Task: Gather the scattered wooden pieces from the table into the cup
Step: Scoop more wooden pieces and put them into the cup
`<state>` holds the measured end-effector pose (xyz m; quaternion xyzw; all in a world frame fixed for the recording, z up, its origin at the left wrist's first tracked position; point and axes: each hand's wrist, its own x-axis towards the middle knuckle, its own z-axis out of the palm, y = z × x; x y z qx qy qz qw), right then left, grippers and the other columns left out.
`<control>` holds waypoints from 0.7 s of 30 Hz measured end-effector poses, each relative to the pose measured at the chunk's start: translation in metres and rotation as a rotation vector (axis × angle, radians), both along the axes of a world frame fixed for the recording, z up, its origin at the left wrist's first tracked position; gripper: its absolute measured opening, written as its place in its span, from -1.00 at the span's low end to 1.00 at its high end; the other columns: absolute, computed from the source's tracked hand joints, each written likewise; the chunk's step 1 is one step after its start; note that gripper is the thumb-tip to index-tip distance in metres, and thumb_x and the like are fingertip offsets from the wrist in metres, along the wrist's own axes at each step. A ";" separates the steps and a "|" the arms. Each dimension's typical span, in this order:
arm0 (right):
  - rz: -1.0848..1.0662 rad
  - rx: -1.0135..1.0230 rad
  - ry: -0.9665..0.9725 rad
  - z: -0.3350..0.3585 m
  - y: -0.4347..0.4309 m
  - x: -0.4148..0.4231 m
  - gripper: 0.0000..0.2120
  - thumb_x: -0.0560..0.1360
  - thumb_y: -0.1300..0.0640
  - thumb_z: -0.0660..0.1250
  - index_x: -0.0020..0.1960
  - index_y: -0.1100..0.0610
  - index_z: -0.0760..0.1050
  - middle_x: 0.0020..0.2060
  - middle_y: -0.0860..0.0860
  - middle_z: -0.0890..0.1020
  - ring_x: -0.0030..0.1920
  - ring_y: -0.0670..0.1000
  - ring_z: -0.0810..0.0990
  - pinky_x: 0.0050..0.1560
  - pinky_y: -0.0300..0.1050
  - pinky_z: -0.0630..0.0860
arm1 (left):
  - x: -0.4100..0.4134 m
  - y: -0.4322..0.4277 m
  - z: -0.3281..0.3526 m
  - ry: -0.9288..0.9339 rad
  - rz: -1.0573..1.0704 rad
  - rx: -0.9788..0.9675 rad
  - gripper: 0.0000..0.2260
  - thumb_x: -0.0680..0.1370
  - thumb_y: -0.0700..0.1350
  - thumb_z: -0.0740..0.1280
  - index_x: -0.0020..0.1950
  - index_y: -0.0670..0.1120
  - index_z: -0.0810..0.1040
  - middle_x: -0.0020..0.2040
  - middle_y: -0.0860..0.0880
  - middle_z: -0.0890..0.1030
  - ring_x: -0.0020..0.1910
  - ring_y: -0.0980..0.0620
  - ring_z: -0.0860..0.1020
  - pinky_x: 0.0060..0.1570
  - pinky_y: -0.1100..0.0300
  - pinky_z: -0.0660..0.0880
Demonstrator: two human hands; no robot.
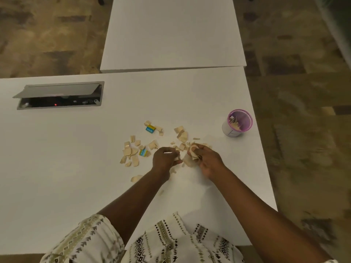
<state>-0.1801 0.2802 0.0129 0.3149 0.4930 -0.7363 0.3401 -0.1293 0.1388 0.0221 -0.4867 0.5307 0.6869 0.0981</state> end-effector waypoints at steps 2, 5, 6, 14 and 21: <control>-0.087 -0.071 -0.016 0.008 0.017 -0.014 -0.83 0.58 0.41 0.22 0.09 0.30 0.56 -0.08 0.17 0.65 -0.09 0.07 0.65 -0.10 -0.17 0.64 | -0.018 0.019 0.008 0.036 -0.012 0.070 -0.80 0.50 -0.37 0.38 0.11 -0.37 0.56 0.01 -0.25 0.62 -0.19 -0.06 0.65 -0.22 0.18 0.66; -0.280 -0.180 -0.063 0.022 0.046 -0.035 -0.85 0.57 0.44 0.22 0.02 0.34 0.55 -0.08 0.23 0.63 -0.10 0.12 0.64 -0.05 -0.08 0.64 | -0.049 0.051 0.022 0.080 -0.035 0.158 -0.82 0.52 -0.34 0.38 0.10 -0.36 0.57 0.01 -0.23 0.62 -0.17 -0.07 0.65 -0.19 0.19 0.67; -0.329 -0.201 -0.069 0.027 0.056 -0.043 -0.86 0.56 0.44 0.22 0.02 0.36 0.54 -0.08 0.23 0.62 -0.09 0.13 0.63 -0.03 -0.04 0.63 | -0.060 0.062 0.028 0.091 -0.055 0.169 -0.84 0.53 -0.34 0.37 0.09 -0.35 0.58 -0.01 -0.22 0.62 -0.20 -0.06 0.65 -0.20 0.20 0.67; -0.458 -0.127 0.011 0.061 0.109 -0.099 -0.69 0.52 0.40 0.17 0.25 0.40 0.41 0.09 0.28 0.58 -0.13 0.20 0.69 -0.29 -0.06 0.67 | -0.137 0.132 0.057 0.153 -0.165 0.176 -0.94 0.49 -0.37 0.39 -0.06 -0.34 0.61 -0.17 -0.22 0.64 -0.31 -0.03 0.67 -0.15 0.15 0.68; -0.427 -0.015 0.010 0.075 0.120 -0.126 -0.90 0.55 0.27 0.13 -0.07 0.27 0.40 -0.12 0.21 0.50 -0.20 0.20 0.56 -0.28 0.00 0.64 | -0.174 0.155 0.062 0.049 -0.203 0.041 -0.83 0.51 -0.15 0.45 -0.25 -0.13 0.54 -0.21 -0.14 0.63 -0.23 -0.11 0.67 -0.15 0.04 0.68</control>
